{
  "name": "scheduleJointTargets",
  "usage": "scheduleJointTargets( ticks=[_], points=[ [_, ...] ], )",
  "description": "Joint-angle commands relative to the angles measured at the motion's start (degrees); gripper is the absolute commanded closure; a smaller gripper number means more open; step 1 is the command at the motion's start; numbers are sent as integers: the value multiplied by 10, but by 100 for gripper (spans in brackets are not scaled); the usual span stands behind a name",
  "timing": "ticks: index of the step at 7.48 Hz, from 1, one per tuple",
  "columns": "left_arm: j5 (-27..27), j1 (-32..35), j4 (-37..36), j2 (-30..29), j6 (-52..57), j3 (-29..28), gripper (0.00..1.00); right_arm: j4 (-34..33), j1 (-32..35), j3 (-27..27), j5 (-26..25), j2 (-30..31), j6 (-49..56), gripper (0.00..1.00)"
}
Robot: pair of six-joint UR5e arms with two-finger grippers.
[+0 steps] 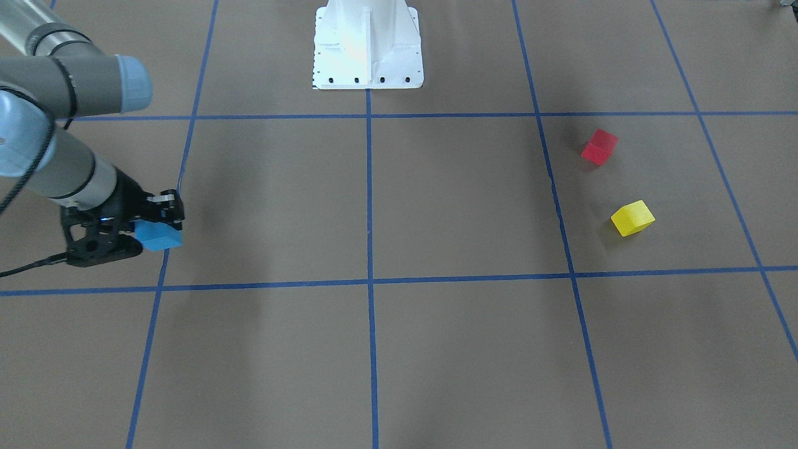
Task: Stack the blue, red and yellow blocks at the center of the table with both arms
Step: 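Carry the blue cube with the right gripper to the table center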
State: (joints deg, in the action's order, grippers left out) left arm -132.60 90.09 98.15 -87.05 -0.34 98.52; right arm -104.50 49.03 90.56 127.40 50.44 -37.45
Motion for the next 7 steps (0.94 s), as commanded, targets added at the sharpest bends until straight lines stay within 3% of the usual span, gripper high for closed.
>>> scheduleJointTargets(
  ticks=[1, 2, 3, 5, 7],
  points=[
    [3, -9, -2, -15, -2, -2, 0, 25, -87, -142, -56, -138, -115, 100],
    [3, -9, -2, -15, -2, -5, 0, 103, -105, -179, -57, -143, -186, 100],
    [3, -9, -2, -16, -2, -7, 0, 138, -117, -203, -63, -145, -205, 100],
    [3, -10, -2, -16, 2, -7, 0, 144, -132, -220, -80, -161, -223, 100],
    [5, -10, -2, -16, 3, -8, 0, 191, -140, -281, -81, -195, -267, 100]
  ],
)
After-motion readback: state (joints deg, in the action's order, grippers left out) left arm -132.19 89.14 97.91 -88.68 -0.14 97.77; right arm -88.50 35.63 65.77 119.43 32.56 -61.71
